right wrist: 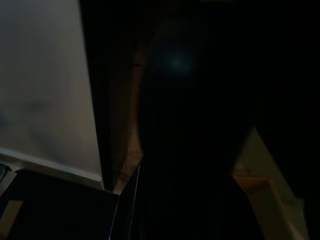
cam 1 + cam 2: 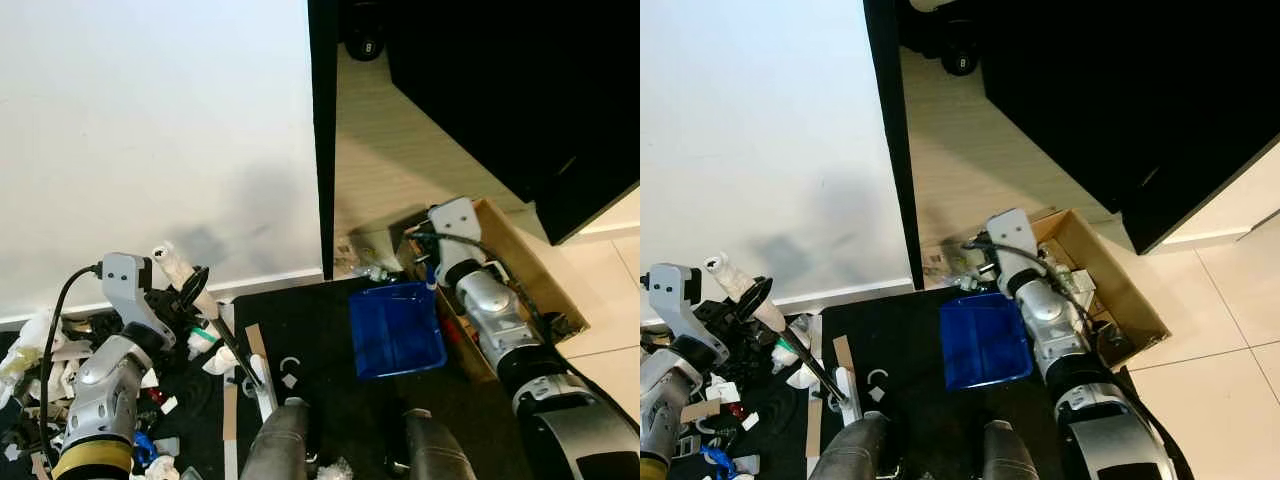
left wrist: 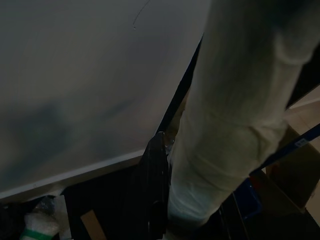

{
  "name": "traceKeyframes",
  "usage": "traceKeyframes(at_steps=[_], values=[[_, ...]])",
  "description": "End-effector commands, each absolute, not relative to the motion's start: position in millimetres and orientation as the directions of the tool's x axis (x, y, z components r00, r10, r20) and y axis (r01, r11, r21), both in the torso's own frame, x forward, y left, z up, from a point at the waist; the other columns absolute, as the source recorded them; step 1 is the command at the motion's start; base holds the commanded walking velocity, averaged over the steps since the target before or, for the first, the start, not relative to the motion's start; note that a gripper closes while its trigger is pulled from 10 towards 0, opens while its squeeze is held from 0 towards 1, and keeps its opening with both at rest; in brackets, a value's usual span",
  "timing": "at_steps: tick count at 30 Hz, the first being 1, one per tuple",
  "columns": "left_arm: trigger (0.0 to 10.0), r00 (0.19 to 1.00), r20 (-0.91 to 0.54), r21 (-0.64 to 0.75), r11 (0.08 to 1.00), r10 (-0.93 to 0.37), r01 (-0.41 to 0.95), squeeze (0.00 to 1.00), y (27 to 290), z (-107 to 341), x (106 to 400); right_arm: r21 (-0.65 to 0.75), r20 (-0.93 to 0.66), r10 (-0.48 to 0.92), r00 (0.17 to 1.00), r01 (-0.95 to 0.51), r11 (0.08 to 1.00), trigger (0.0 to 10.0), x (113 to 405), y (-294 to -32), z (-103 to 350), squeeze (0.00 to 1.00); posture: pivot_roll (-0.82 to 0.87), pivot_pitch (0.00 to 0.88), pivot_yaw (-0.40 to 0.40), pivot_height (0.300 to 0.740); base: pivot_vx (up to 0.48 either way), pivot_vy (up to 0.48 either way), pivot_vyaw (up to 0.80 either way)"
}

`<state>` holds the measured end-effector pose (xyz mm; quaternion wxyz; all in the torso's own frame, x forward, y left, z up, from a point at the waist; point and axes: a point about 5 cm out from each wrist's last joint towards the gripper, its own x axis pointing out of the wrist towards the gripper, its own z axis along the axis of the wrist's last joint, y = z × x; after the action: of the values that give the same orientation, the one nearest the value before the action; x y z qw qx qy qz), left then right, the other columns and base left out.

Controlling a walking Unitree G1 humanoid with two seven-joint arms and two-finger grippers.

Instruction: Sweep floor

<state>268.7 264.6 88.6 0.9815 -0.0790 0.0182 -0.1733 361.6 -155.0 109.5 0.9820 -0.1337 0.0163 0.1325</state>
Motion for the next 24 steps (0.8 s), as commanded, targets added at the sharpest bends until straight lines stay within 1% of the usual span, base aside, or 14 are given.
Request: traceKeyframes(at_steps=[1, 3, 4, 6, 7, 11, 12, 15, 17, 18, 19, 20, 21, 24], values=[[10.0, 0.932, -0.027, -0.245, 0.907, -0.361, 0.344, 0.00, 255, 73, 262, -0.156, -0.270, 0.226, 0.936, -0.274, 0.949, 10.0, 346, -161, 71, 0.00, 0.22, 0.295, 0.006, 0.740, 0.000, 0.000, 0.00], [10.0, 0.932, -0.030, -0.246, 0.906, -0.362, 0.344, 0.00, 254, 72, 261, -0.062, -0.350, 0.231, 0.908, -0.268, 0.961, 10.0, 345, -165, 69, 0.00, 0.21, 0.294, 0.005, 0.740, 0.000, 0.000, 0.00], [10.0, 0.932, -0.030, -0.246, 0.906, -0.362, 0.344, 0.00, 254, 72, 261, -0.062, -0.350, 0.231, 0.908, -0.268, 0.961, 10.0, 345, -165, 69, 0.00, 0.21, 0.294, 0.005, 0.740, 0.000, 0.000, 0.00], [10.0, 0.931, -0.032, -0.246, 0.906, -0.363, 0.345, 0.00, 254, 72, 261, 0.031, -0.415, 0.260, 0.872, -0.272, 0.962, 10.0, 342, -165, 69, 0.00, 0.21, 0.293, 0.005, 0.740, 0.000, 0.000, 0.00], [10.0, 0.931, -0.032, -0.246, 0.906, -0.364, 0.345, 0.00, 253, 72, 261, 0.054, -0.431, 0.271, 0.861, -0.275, 0.960, 10.0, 341, -166, 70, 0.00, 0.20, 0.290, 0.004, 0.740, 0.000, 0.000, 0.00], [10.0, 0.932, -0.033, -0.246, 0.907, -0.362, 0.343, 0.00, 253, 71, 262, 0.057, -0.442, 0.267, 0.856, -0.270, 0.961, 10.0, 341, -169, 74, 0.00, 0.20, 0.285, 0.003, 0.740, 0.000, 0.000, 0.00], [10.0, 0.933, -0.031, -0.245, 0.907, -0.359, 0.342, 0.00, 253, 72, 262, 0.023, -0.400, 0.257, 0.880, -0.271, 0.962, 10.0, 344, -171, 82, 0.00, 0.20, 0.276, 0.002, 0.740, 0.000, 0.000, 0.00], [10.0, 0.934, -0.028, -0.243, 0.909, -0.356, 0.339, 0.00, 253, 72, 263, -0.018, -0.337, 0.249, 0.908, -0.270, 0.963, 10.0, 347, -170, 92, 0.00, 0.21, 0.272, 0.001, 0.740, 0.000, 0.000, 0.00], [10.0, 0.935, -0.028, -0.243, 0.909, -0.354, 0.338, 0.00, 253, 72, 263, -0.020, -0.323, 0.247, 0.913, -0.268, 0.963, 10.0, 346, -170, 96, 0.00, 0.21, 0.272, 0.001, 0.740, 0.000, 0.000, 0.00], [10.0, 0.936, -0.026, -0.242, 0.911, -0.350, 0.334, 0.00, 253, 72, 263, -0.063, -0.244, 0.249, 0.937, -0.272, 0.960, 10.0, 348, -169, 108, 0.00, 0.21, 0.267, 0.001, 0.740, 0.000, 0.000, 0.00], [10.0, 0.939, -0.027, -0.238, 0.914, -0.343, 0.327, 0.00, 255, 72, 263, -0.104, -0.073, 0.300, 0.951, -0.306, 0.946, 10.0, 344, -162, 136, 0.00, 0.20, 0.266, 0.005, 0.740, 0.000, 0.000, 0.00], [10.0, 0.939, -0.027, -0.238, 0.914, -0.343, 0.327, 0.00, 255, 72, 263, -0.104, -0.073, 0.300, 0.951, -0.306, 0.946, 10.0, 344, -162, 136, 0.00, 0.20, 0.266, 0.005, 0.740, 0.000, 0.000, 0.00], [10.0, 0.940, -0.027, -0.237, 0.915, -0.341, 0.325, 0.00, 256, 72, 263, -0.111, -0.021, 0.319, 0.948, -0.319, 0.941, 10.0, 342, -160, 144, 0.00, 0.20, 0.266, 0.005, 0.740, 0.000, 0.000, 0.00], [10.0, 0.940, -0.029, -0.236, 0.917, -0.339, 0.323, 0.00, 257, 73, 263, -0.097, 0.027, 0.352, 0.936, -0.348, 0.933, 10.0, 337, -157, 153, 0.00, 0.20, 0.267, 0.007, 0.740, 0.000, 0.000, 0.00]])
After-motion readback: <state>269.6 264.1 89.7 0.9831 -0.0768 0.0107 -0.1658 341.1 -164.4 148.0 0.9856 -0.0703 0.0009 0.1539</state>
